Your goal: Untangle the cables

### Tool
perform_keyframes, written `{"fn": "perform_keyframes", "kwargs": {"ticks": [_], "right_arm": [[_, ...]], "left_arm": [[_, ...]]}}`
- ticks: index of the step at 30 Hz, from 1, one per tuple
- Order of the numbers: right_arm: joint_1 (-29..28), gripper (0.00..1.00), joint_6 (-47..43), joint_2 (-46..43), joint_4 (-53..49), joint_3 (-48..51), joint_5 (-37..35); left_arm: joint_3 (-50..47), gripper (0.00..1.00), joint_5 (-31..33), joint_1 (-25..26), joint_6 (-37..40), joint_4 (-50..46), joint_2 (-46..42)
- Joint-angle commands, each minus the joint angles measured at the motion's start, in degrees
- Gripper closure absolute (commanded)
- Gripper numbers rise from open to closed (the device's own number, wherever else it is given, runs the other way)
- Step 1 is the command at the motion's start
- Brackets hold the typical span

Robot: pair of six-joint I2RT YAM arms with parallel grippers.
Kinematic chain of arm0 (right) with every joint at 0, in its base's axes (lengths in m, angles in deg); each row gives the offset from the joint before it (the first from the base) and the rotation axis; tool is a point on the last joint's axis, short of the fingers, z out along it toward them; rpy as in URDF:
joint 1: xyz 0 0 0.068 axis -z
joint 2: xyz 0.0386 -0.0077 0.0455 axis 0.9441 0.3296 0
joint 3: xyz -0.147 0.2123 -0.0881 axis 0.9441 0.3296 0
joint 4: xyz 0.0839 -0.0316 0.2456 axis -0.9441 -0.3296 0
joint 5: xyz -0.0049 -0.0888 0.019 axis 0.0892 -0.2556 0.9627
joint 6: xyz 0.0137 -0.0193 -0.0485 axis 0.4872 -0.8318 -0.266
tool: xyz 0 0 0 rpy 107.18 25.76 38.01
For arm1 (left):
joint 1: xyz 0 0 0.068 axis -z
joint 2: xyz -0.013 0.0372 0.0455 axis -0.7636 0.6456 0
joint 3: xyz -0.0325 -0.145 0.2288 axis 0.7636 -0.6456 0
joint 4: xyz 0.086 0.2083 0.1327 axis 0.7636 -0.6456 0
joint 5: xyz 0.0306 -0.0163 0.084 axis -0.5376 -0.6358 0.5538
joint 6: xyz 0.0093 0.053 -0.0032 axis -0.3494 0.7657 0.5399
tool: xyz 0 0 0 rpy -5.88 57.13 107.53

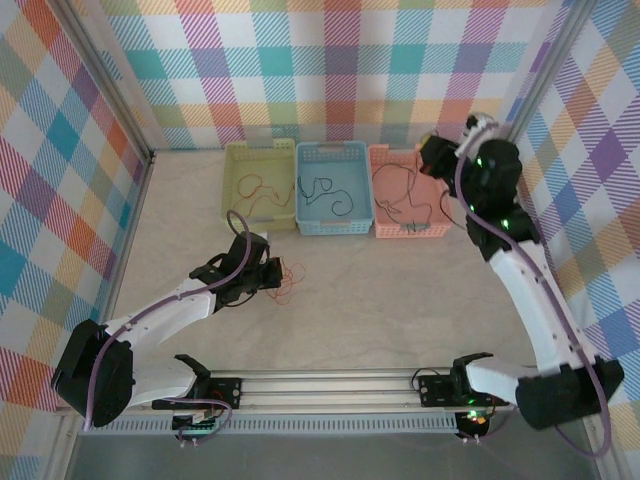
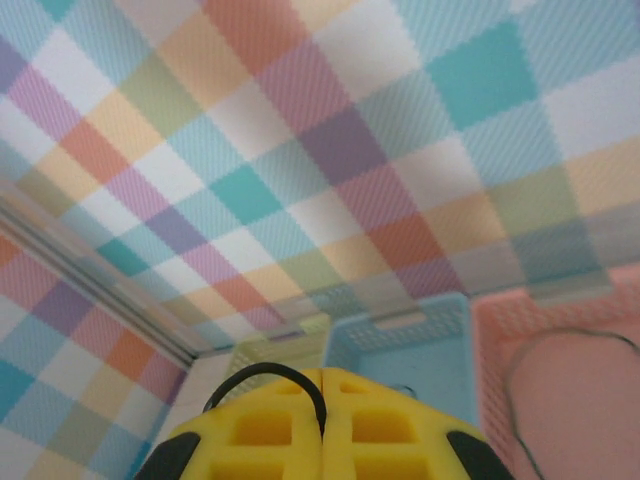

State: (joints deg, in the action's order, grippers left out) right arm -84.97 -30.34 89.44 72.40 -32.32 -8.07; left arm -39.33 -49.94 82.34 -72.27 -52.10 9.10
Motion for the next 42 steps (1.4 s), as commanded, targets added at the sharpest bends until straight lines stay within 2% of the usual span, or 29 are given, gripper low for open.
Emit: {"fn": "perform_keyframes", "kwargs": {"ticks": [1,10,13,24,26,28,30,32,34,38,42], "right_arm": [[-1.36,1.0,-2.36,7.3,0.89,-8.23,3.96],[-3.92,1.0,-2.94,26.69,6.44,-23.18,10.61],[-5.27,1.0,-4.23,33.33,3.75,-29.43,11.58],[-6.46,1.0,-3.82,53.24,0.85,-42.91,8.61],[-7.08,0.88,-4.85,56.43,-2.7,-46.19,7.29],[-7.78,0.7,-5.64,60.1,-7.4,-49.27,5.92],[-8.27,0.62,-7.34,61.71,-10.15,-50.54,6.42],[-8.63,0.52,-9.02,60.75,-10.87,-48.33,5.99],[-8.72,0.48,-10.09,57.26,-8.55,-42.87,5.8],[-8.9,0.44,-11.73,45.23,1.76,-24.64,7.23],[-10.29,0.44,-14.57,30.75,17.5,-1.08,13.94]], "left_arm": [[-0.01,1.0,0.54,0.23,0.21,0.27,0.32],[0.05,1.0,0.18,0.3,0.35,0.54,0.65],[0.15,1.0,0.17,0.26,0.33,0.51,1.0],[0.33,1.0,-0.34,0.32,0.64,0.6,1.4],[0.29,1.0,-0.08,0.32,0.53,0.6,1.24],[0.01,1.0,0.0,0.32,0.52,0.94,0.94],[0.06,1.0,-0.16,0.32,0.58,0.87,0.98],[0.06,1.0,-0.39,0.32,0.58,0.95,0.97],[0.06,1.0,-0.98,0.27,0.69,1.11,0.86],[-0.67,1.0,-3.93,0.31,0.61,3.11,-0.14],[-2.65,1.0,-7.52,0.67,-0.61,6.88,-3.88]]}}
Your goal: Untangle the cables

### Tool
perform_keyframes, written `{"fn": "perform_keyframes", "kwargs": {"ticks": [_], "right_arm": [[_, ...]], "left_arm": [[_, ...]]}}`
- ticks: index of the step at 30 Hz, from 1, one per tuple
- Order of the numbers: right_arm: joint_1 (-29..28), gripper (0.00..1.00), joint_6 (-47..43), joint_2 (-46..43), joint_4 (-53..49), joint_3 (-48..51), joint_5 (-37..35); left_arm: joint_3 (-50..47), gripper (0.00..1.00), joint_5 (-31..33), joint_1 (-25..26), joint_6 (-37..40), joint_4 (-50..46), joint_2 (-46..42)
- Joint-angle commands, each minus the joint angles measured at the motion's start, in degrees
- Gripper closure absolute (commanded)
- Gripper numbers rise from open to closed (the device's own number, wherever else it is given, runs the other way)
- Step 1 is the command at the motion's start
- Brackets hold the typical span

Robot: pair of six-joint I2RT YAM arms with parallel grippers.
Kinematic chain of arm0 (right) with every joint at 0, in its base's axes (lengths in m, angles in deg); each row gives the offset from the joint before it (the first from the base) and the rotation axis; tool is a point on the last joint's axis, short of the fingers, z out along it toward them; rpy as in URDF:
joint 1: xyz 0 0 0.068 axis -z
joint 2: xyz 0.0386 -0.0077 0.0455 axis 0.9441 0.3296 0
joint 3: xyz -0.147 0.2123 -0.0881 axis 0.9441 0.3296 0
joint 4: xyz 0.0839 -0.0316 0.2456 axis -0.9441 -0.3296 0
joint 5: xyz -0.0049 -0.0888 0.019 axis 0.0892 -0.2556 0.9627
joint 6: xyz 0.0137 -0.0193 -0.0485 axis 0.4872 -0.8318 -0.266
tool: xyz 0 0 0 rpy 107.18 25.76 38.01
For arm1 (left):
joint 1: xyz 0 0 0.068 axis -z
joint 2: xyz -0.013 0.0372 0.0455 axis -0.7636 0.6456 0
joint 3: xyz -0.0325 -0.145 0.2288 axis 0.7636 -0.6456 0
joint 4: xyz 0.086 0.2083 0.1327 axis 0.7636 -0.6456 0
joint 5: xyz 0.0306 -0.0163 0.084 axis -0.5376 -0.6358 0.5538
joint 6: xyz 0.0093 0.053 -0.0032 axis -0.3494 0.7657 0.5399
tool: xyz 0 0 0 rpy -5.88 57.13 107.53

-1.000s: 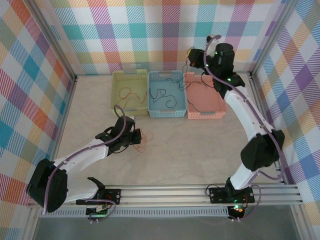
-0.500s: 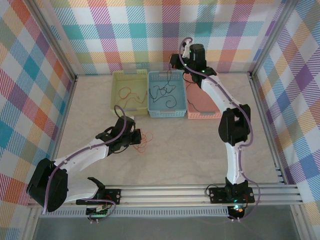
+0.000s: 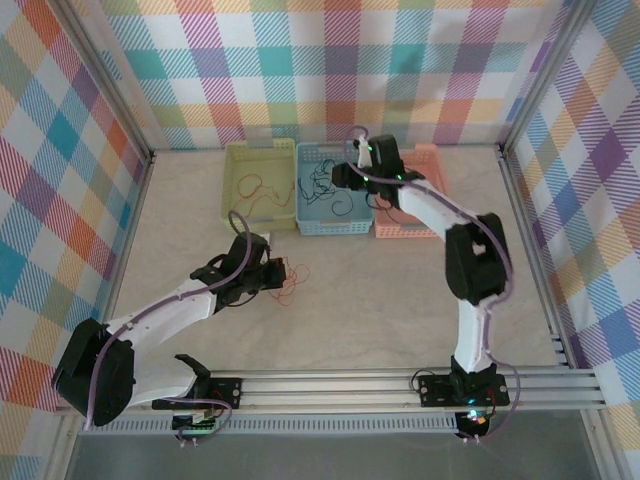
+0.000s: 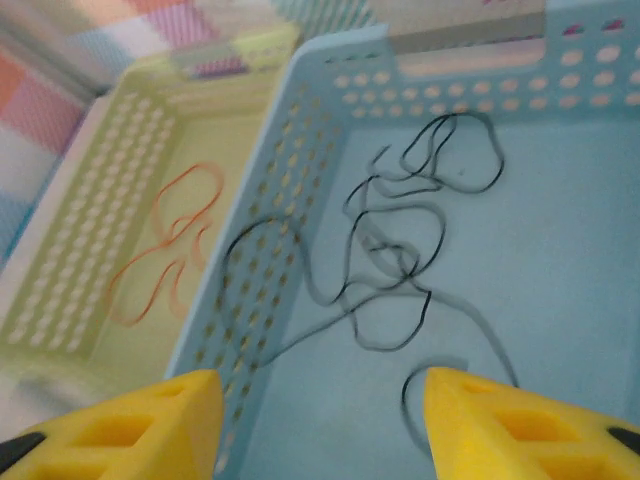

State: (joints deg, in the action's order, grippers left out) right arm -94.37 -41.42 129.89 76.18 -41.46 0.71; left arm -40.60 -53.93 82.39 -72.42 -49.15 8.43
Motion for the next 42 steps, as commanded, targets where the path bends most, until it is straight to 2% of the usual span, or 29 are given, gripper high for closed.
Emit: {"fn": "perform_keyframes", "kwargs": {"ticks": [1,5,11,15,21,23,26,30,35,38,42], "right_arm": [[-1.75,0.44,-5.38,-13.3,17.09,13.59,6.75],[-6.81,0.42,-14.0,-24.43,22.96,31.28,11.8],[-14.04,0.33,-22.9,-34.45,31.72,48.35,14.38],[-15.96,0.31,-23.97,-34.77,34.66,50.79,15.16],[-17.54,0.31,-22.97,-30.24,38.13,49.85,16.08],[-18.46,0.31,-21.98,-28.84,40.17,49.23,14.4],[-19.41,0.37,-20.07,-25.87,39.39,46.51,9.86],[-20.32,0.45,-18.32,-22.72,39.94,44.17,-0.05],[-20.42,0.64,-18.81,-19.44,37.22,41.8,-8.07],[-20.42,0.74,-19.14,-18.45,41.12,42.82,-11.38],[-20.42,0.79,-19.46,-18.19,40.81,41.92,-11.69]], "left_arm": [[-1.67,1.0,-4.25,0.71,-0.57,4.57,-4.46],[-3.49,1.0,-5.33,0.97,-1.24,6.48,-10.63],[-3.63,1.0,-8.72,0.97,-2.51,7.03,-15.45],[-3.31,1.0,-8.7,1.15,-2.4,6.37,-16.25],[-3.32,1.0,-8.53,1.11,-1.75,6.29,-15.81],[-3.42,1.0,-8.64,1.15,-1.78,6.65,-15.3],[-3.42,1.0,-9.12,1.12,-1.74,6.96,-14.88],[-3.68,1.0,-9.79,1.15,-1.56,7.31,-15.08],[-3.82,1.0,-10.32,1.15,-1.53,7.47,-15.29],[-4.12,1.0,-10.97,1.15,-1.64,7.99,-15.7],[-4.34,1.0,-12.09,1.15,-1.98,8.85,-15.64]]}}
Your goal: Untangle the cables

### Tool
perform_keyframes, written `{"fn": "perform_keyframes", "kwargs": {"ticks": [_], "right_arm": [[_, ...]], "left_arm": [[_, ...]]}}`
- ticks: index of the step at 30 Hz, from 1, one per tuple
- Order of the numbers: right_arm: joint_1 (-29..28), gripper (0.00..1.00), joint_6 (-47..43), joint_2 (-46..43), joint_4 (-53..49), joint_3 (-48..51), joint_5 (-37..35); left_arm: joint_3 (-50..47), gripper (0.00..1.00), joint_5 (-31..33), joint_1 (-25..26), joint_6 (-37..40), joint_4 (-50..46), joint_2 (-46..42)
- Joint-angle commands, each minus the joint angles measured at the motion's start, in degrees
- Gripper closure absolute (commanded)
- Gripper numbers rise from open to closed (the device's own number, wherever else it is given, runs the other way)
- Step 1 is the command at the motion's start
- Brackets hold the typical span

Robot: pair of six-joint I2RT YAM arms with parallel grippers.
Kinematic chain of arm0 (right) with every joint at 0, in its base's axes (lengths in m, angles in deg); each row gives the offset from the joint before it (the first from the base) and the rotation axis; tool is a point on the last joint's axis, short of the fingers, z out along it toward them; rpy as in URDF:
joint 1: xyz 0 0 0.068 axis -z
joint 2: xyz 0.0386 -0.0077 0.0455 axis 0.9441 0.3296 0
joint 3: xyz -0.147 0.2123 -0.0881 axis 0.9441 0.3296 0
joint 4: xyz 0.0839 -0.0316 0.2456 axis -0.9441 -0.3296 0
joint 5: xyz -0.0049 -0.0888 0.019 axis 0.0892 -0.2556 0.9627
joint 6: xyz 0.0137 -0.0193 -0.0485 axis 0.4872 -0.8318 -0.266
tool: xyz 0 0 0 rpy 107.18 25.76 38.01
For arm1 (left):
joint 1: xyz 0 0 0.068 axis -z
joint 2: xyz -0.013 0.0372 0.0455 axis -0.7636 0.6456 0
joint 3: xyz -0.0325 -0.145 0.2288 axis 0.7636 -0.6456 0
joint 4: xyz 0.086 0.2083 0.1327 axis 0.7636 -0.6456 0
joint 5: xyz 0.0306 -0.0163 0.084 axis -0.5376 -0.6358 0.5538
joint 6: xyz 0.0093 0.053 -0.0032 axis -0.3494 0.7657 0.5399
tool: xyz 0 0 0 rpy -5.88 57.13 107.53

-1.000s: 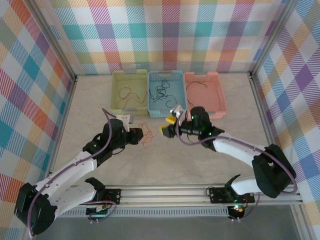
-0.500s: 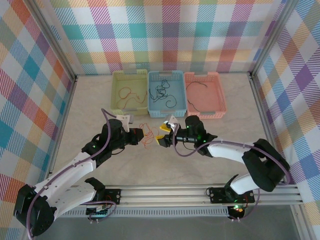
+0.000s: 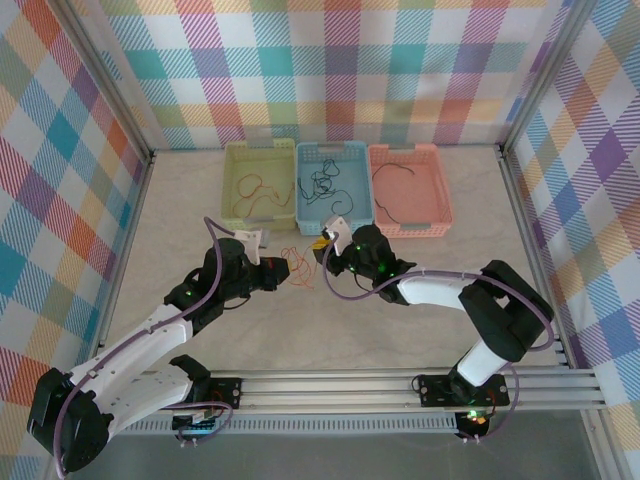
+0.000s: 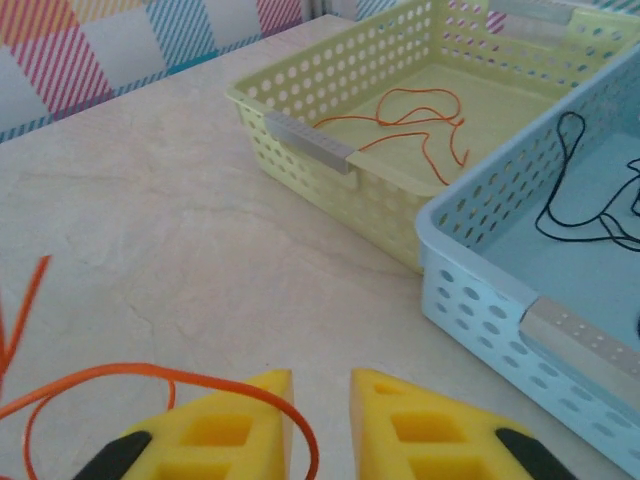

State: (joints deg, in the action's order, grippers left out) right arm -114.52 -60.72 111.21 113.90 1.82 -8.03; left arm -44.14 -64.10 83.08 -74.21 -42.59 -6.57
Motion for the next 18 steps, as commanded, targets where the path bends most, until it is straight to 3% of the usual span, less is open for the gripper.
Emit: {"fn": "perform_keyframes", "kwargs": {"ticks": [1,6,11,16,18], "right_arm": [[-0.26,0.81,0.09,0.5,4.04,-1.07,-3.65],[-0.26,0.91,-0.19,-2.13,6.54,1.5,-9.19],[-0.09,0.98,-4.67,-9.21,8.39,5.95,-12.86],[0.98,1.0,-4.67,-15.04,10.05,9.05,-15.71],[1.58,1.0,-4.67,-16.54,8.72,9.11,-11.32]], "left_arm": [[-0.96,1.0,-2.4,0.45,-0.27,2.66,-0.46],[-0.44,1.0,-2.52,0.48,-0.3,1.46,0.39],[0.53,0.68,5.57,0.47,-0.7,-9.4,0.52],[-0.05,0.59,11.75,0.45,-1.81,-17.0,-2.95],[-0.74,0.51,12.37,0.45,-2.34,-16.73,-5.59]]}}
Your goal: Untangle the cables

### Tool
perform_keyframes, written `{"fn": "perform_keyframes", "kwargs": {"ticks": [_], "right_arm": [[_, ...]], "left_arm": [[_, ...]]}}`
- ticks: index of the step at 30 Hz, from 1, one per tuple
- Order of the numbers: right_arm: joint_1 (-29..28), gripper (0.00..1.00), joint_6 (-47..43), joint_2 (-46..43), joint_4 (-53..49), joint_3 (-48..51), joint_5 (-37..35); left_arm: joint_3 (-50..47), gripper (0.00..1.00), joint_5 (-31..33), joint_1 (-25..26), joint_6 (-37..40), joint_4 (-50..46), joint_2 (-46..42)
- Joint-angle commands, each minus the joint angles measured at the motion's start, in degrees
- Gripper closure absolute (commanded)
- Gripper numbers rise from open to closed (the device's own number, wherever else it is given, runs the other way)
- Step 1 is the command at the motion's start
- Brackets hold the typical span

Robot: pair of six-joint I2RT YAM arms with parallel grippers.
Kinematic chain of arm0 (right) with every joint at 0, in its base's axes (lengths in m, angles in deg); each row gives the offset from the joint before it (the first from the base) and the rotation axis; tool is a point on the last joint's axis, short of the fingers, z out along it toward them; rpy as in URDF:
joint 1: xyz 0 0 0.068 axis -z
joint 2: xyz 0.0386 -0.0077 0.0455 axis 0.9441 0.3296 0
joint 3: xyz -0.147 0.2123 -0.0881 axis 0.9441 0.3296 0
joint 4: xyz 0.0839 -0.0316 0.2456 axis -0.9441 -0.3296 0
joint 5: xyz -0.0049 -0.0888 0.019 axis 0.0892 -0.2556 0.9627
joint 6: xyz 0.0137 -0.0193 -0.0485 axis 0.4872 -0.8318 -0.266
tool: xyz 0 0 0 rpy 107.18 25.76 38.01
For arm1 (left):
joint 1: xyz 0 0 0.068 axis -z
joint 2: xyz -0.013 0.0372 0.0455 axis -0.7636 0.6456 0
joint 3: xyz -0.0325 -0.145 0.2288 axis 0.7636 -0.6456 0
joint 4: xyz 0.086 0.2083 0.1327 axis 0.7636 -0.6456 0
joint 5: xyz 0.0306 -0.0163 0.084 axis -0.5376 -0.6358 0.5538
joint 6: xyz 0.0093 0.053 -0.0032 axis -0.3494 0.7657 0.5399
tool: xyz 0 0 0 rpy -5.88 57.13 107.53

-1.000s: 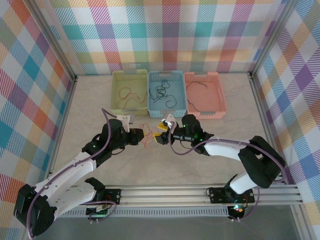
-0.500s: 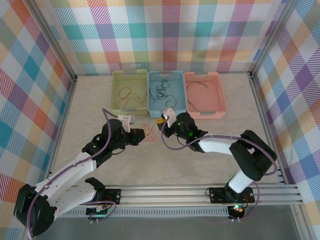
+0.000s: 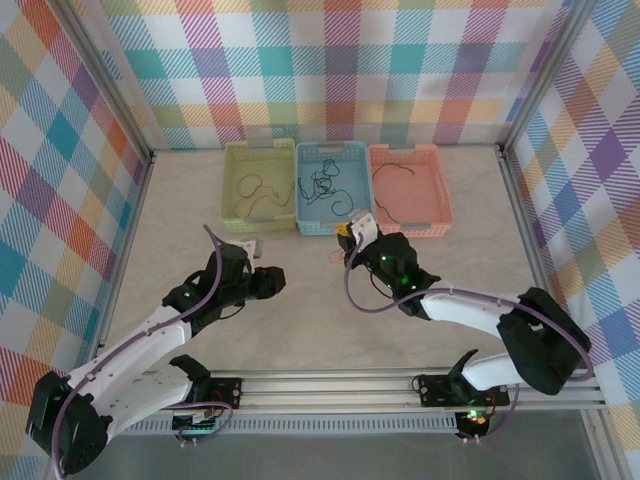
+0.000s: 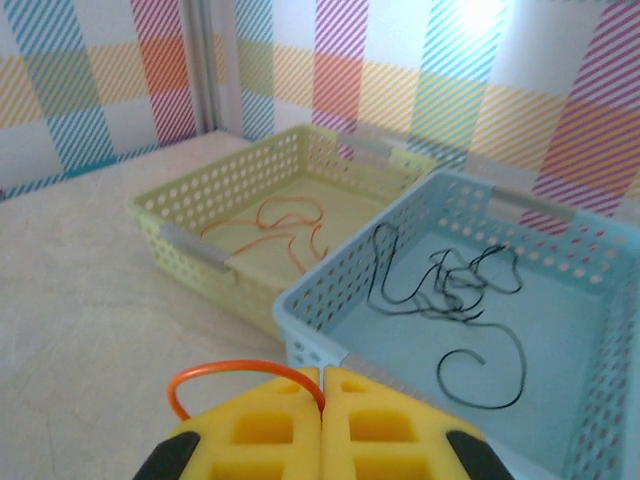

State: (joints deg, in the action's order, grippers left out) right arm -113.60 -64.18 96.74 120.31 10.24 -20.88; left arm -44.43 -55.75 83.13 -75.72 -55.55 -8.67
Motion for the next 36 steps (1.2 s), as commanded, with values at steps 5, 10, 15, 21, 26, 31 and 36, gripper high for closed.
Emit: {"fn": "perform_keyframes", "kwargs": {"ticks": [5,10,15,21,26,31,36], "right_arm": [[0.68,1.0,0.08,-5.96,-4.11,-1.11,11.84],[0.67,1.0,2.52,-10.44,-9.59,-1.52,16.54],[0.66,1.0,4.31,-12.53,-11.39,-1.07,18.08],[0.65,1.0,5.23,-12.55,-12.16,-0.87,17.48],[0.66,1.0,5.85,-12.63,-12.23,-0.84,17.04],[0.69,1.0,6.51,-12.81,-12.12,-0.92,17.73],[0.65,1.0,6.6,-12.88,-12.27,-0.91,17.74]], "left_arm": [[0.05,0.39,-7.08,0.67,0.59,7.48,-4.81],[3.82,0.33,-11.76,2.2,6.75,12.13,-0.03],[7.54,0.28,-12.41,8.0,13.03,14.67,4.23],[9.37,0.24,-8.39,12.77,16.56,17.69,9.12],[9.66,0.21,-7.58,13.89,17.2,19.17,13.83],[9.63,0.2,-8.18,14.54,17.32,22.52,17.24],[12.35,0.2,-9.03,15.13,17.83,23.93,22.74]]}}
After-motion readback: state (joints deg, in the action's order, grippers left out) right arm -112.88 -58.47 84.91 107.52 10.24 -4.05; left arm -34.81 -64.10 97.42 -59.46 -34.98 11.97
